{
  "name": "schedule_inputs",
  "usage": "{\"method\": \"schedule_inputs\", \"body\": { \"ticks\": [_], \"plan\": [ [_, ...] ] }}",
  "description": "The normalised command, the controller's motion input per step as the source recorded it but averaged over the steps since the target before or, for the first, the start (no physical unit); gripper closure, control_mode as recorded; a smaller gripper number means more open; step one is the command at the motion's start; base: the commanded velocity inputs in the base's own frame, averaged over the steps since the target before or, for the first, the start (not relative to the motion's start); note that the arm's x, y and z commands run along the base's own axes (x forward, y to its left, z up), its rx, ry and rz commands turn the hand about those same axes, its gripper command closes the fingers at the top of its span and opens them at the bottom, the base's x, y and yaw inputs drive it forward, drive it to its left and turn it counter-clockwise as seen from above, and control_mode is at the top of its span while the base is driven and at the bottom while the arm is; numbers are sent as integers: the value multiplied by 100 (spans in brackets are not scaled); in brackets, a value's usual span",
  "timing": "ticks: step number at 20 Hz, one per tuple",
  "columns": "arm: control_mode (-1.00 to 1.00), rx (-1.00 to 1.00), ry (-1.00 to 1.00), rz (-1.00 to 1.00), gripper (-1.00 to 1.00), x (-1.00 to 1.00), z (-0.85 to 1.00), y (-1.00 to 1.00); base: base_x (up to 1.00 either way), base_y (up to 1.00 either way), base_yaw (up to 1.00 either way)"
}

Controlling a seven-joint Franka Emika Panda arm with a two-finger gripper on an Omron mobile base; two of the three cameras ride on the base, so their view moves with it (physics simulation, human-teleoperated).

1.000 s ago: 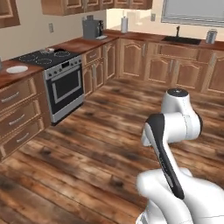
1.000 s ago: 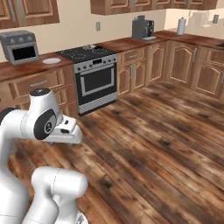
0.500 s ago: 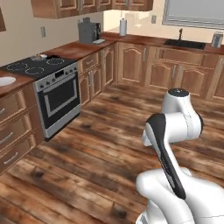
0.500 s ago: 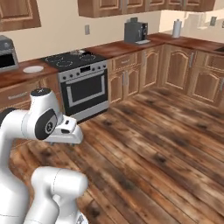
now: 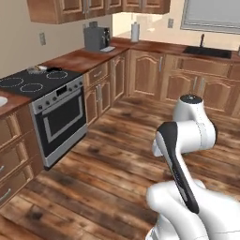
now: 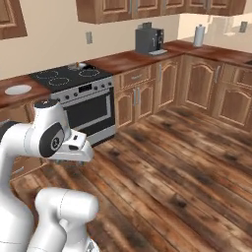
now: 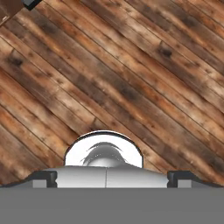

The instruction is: Place the cold items (kiwi and peach) from the fridge in one tupperware on the dining counter. Place the warm items (hot dog and kebab skewer) in the stove area in another tupperware.

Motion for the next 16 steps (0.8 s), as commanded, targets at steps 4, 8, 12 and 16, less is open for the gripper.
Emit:
{"method": "schedule_inputs", "body": {
  "ticks": [4,8,12,16],
  "plan": [
    [100,0,0,0,-100,0,0,0,100,5,3],
    [100,0,0,0,-100,0,0,0,100,-2,36],
    [100,0,0,0,-100,0,0,0,100,-2,59],
    [100,0,0,0,-100,0,0,0,98,-45,46]
  ]
}}
